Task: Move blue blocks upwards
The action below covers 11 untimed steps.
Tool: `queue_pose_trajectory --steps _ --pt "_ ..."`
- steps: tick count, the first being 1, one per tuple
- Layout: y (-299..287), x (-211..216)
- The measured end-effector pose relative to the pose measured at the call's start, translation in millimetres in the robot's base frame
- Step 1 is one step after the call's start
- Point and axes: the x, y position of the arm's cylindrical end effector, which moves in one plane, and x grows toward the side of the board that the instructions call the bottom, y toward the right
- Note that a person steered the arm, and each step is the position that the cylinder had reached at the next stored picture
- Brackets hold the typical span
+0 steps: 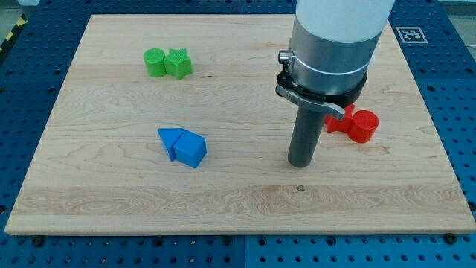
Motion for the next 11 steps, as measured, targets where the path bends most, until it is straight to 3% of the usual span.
queue_pose_trajectory --steps 3,5,6,8,11 --pt "0.0 -0.3" --pt "0.0 -27.3" --pt "-6.9 -5.3" --pt "-111.4 11.9" --pt "-164.6 11.4"
